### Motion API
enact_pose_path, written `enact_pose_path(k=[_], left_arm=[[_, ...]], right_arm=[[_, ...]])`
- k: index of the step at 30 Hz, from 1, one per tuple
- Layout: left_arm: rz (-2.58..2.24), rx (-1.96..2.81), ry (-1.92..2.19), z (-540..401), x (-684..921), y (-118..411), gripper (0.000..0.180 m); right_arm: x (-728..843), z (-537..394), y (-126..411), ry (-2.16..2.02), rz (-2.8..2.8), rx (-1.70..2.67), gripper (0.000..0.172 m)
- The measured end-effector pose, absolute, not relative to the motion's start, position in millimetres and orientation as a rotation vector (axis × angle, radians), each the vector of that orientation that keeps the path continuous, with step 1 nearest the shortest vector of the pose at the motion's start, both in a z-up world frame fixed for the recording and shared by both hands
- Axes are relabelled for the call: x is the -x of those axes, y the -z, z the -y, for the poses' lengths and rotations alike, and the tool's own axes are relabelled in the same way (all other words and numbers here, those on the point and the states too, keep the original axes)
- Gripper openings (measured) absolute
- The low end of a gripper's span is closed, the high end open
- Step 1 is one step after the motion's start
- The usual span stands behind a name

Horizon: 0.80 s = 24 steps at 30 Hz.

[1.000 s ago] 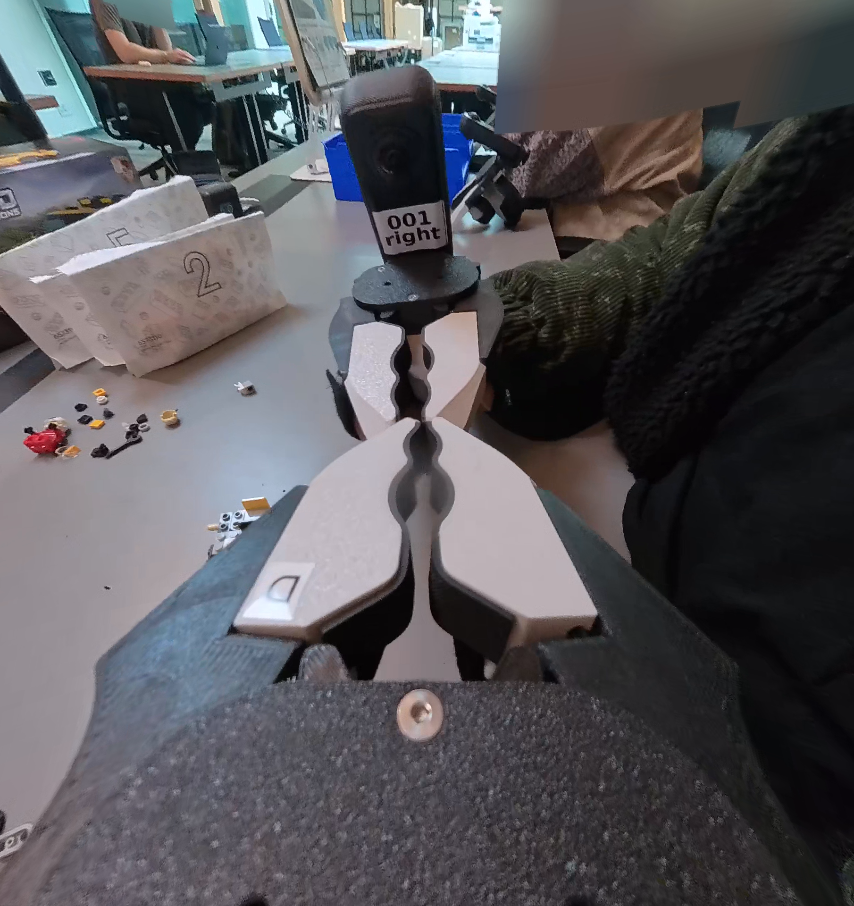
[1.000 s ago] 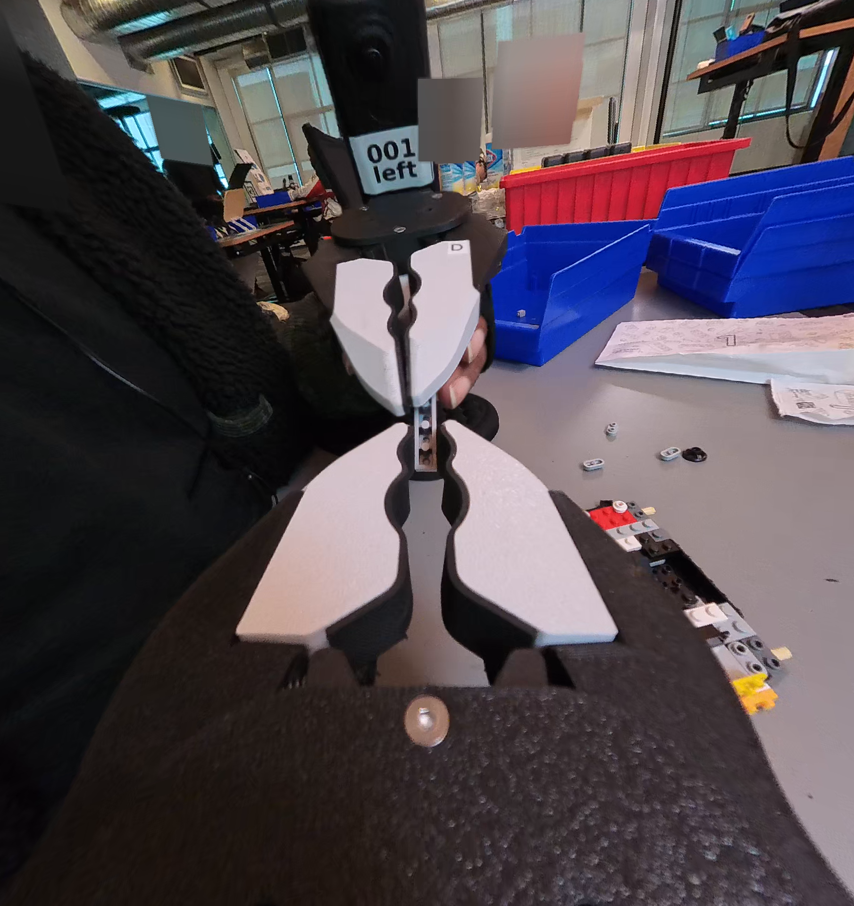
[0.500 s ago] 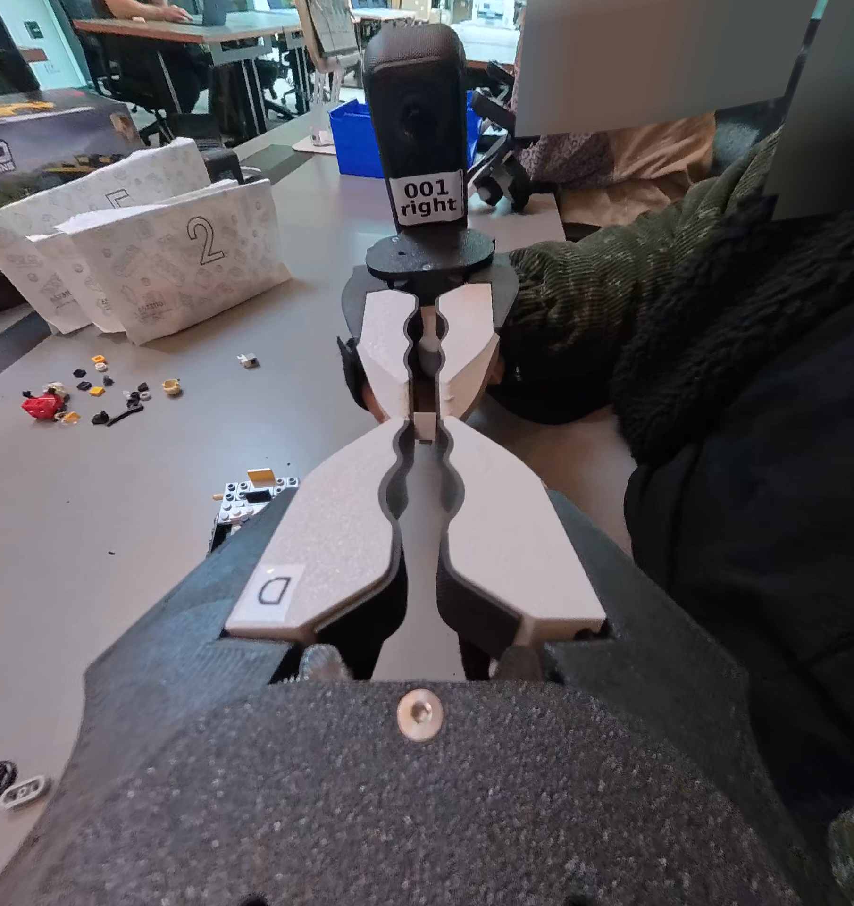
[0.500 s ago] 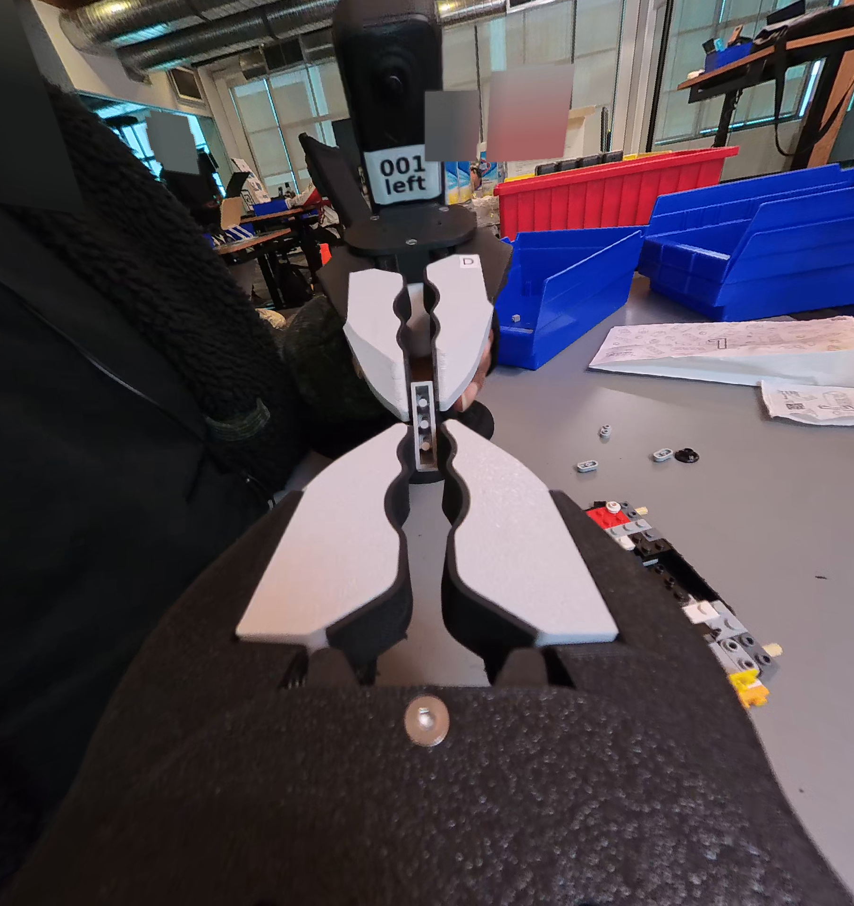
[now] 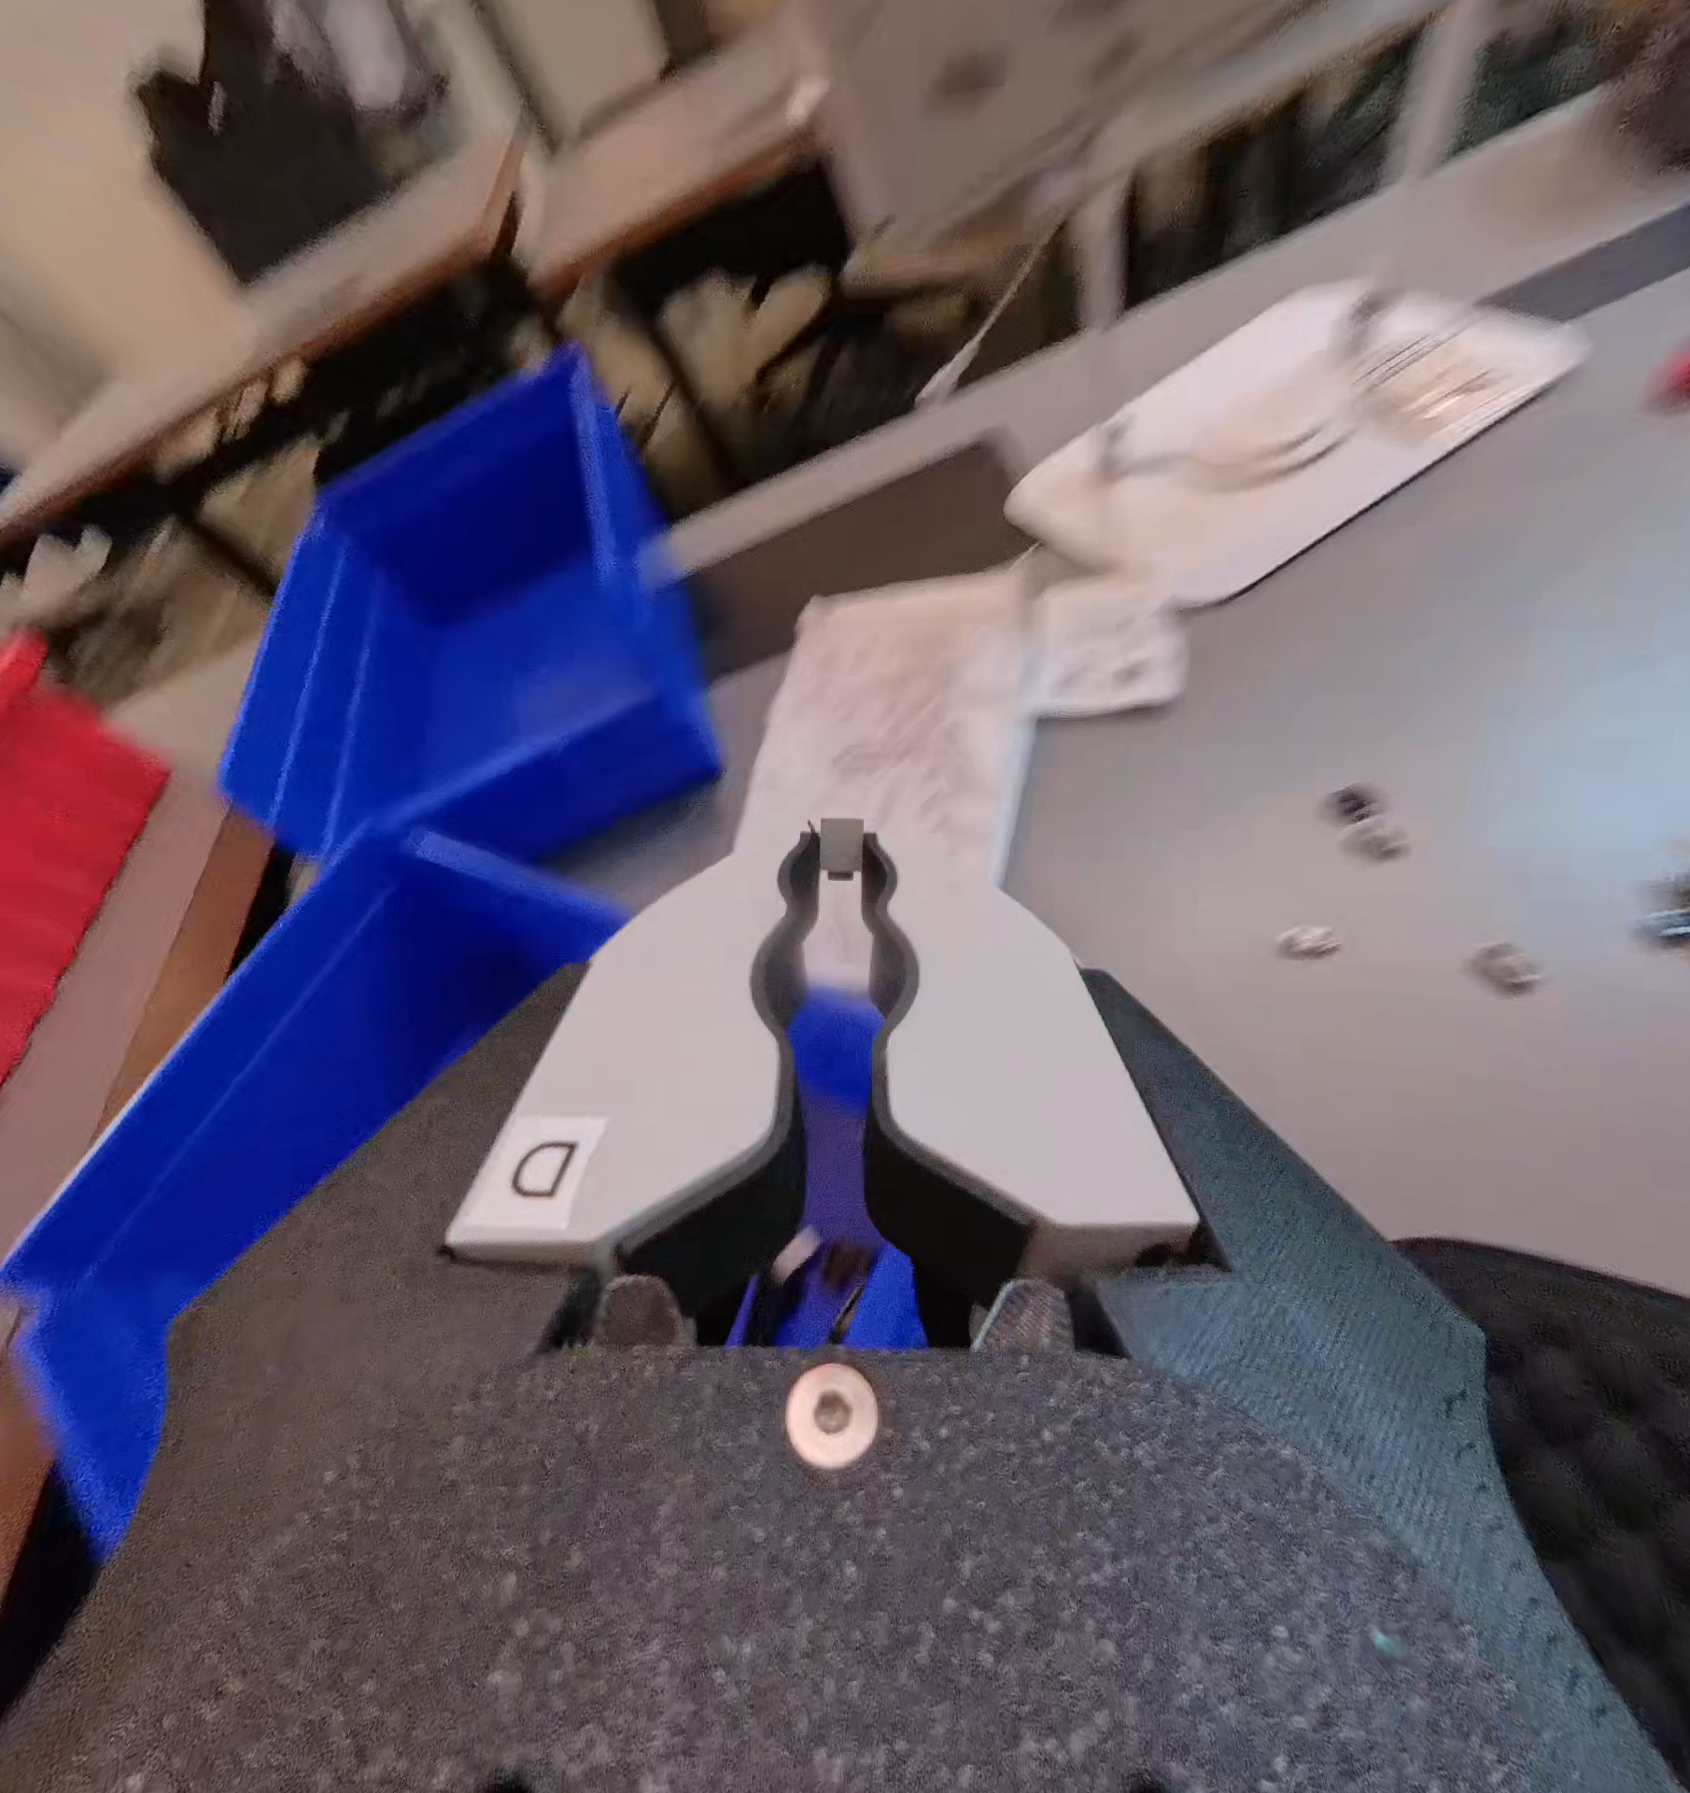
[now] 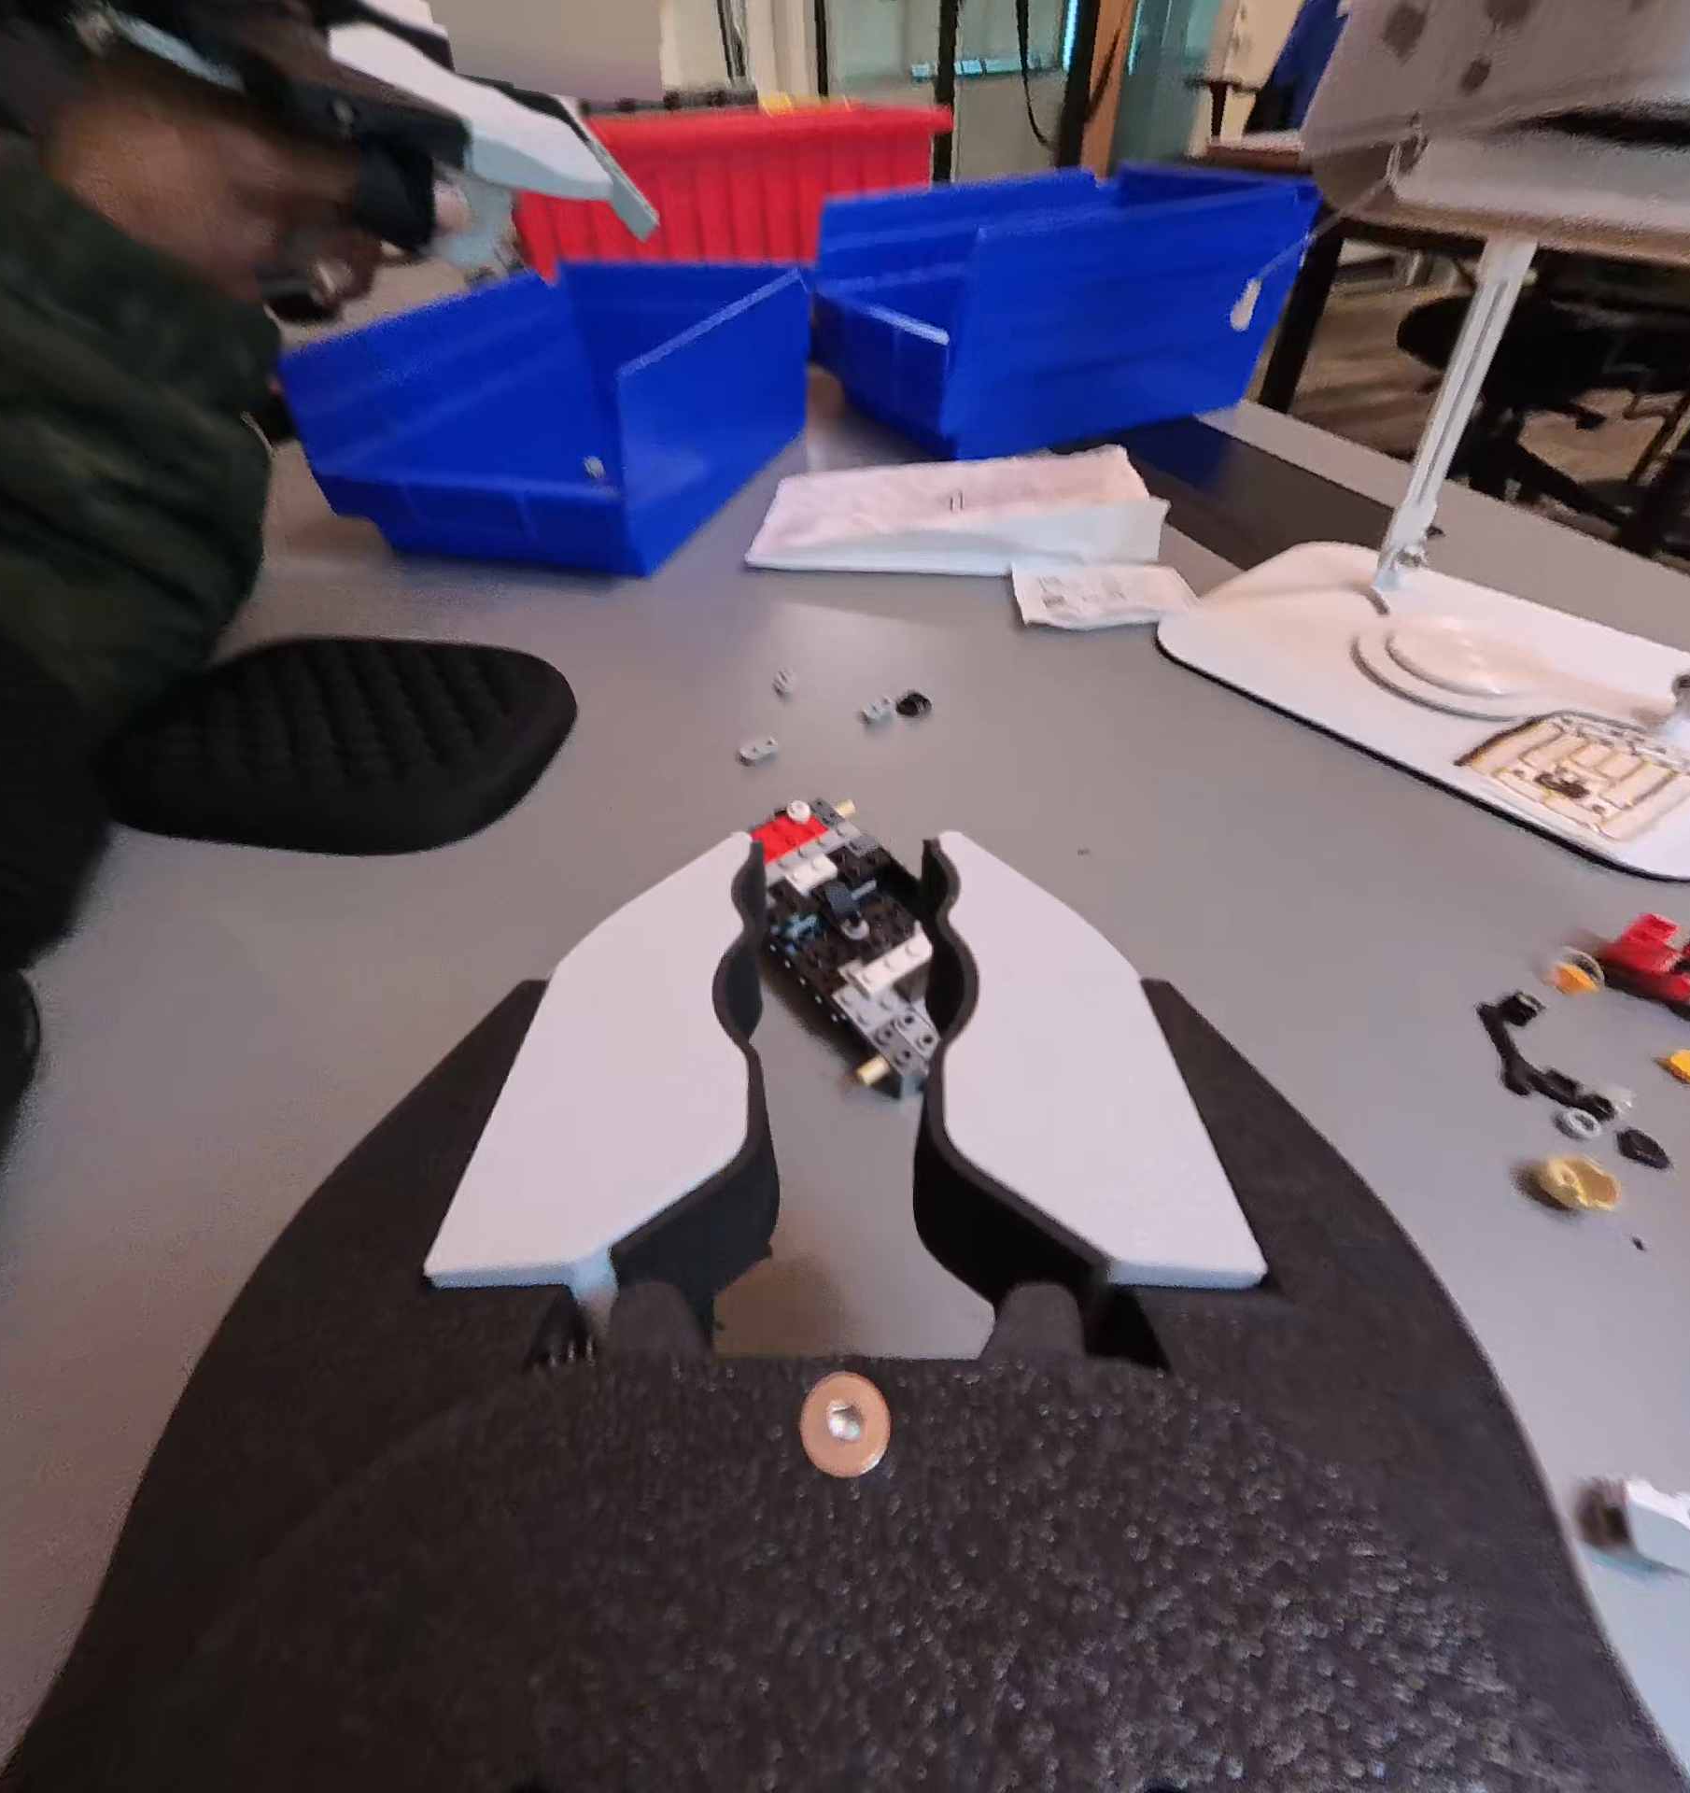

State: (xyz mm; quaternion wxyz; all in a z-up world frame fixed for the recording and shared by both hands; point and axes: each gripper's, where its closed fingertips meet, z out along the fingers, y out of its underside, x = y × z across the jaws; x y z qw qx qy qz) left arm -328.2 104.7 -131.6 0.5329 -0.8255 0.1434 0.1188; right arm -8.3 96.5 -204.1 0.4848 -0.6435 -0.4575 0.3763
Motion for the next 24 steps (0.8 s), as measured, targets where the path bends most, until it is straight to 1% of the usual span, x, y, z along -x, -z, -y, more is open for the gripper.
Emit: enact_pose_path(k=[5,7,12,14,17,19,20,21,24], left_arm=[[-0.122,2.2,-0.335,-94,394,173,0.008],[-0.097,2.249,-0.342,-92,402,184,0.013],[-0.092,2.218,-0.372,-97,402,181,0.03],[-0.108,2.161,-0.384,-100,398,172,0.032],[-0.191,1.989,-0.32,-108,373,146,0.025],[-0.221,1.873,-0.269,-112,354,128,0.012],[-0.236,1.811,-0.259,-114,346,119,0.003],[-0.252,1.747,-0.24,-115,337,110,0.0],[-0.293,1.628,-0.063,-119,307,93,0.0]], right_arm=[[9,-99,217,-0.891,1.135,1.614,0.03],[10,-99,219,-0.899,1.138,1.62,0.029],[11,-99,220,-0.905,1.132,1.623,0.028],[10,-100,219,-0.904,1.123,1.621,0.028],[9,-103,217,-0.879,1.105,1.618,0.028],[7,-108,215,-0.847,1.086,1.611,0.029],[6,-111,213,-0.827,1.075,1.606,0.029],[6,-114,211,-0.802,1.067,1.599,0.029],[7,-123,204,-0.729,1.068,1.579,0.032]])
